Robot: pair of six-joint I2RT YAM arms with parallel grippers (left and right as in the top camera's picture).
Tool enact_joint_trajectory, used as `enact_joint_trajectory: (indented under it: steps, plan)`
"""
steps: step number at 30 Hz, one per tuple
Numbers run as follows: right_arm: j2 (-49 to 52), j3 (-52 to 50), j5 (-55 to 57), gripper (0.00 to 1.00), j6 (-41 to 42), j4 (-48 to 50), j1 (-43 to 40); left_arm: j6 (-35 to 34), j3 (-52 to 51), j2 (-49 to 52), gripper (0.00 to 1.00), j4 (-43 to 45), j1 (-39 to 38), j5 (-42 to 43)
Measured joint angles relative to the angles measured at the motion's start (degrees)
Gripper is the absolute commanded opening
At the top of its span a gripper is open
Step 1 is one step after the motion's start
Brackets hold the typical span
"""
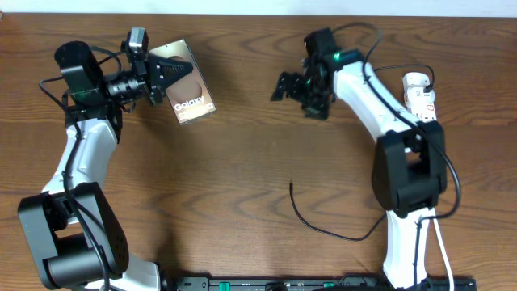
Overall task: Plug charger to phone and switch on socket
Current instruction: 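Move the right gripper over the black cable's plug end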
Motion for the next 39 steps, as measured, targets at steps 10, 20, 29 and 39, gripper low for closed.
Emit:
enact_joint_trajectory:
  steps: [10,20,29,39]
  plan:
    - [-7.3,5.9,21.0,0.99,-2.8,-17.7,0.0,4.6,-1.2,1.0,0.07,0.2,-4.5,1.3]
    - [-7.0,5.0,24.3,0.99,-4.5,-22.5,2.4,10.4,-6.4,8.4,0.07,-0.2,-10.0,1.2]
    - [-7.0,-1.6,13.1,0.99,-13.8,-17.7,5.4,13.8,-6.6,9.3,0.07,0.0,-13.3,1.2]
    - [-6.9,-10.7,0.9,0.99,-20.1,-13.3,5.4,15.0,-6.6,9.3,0.07,0.1,-13.3,1.2]
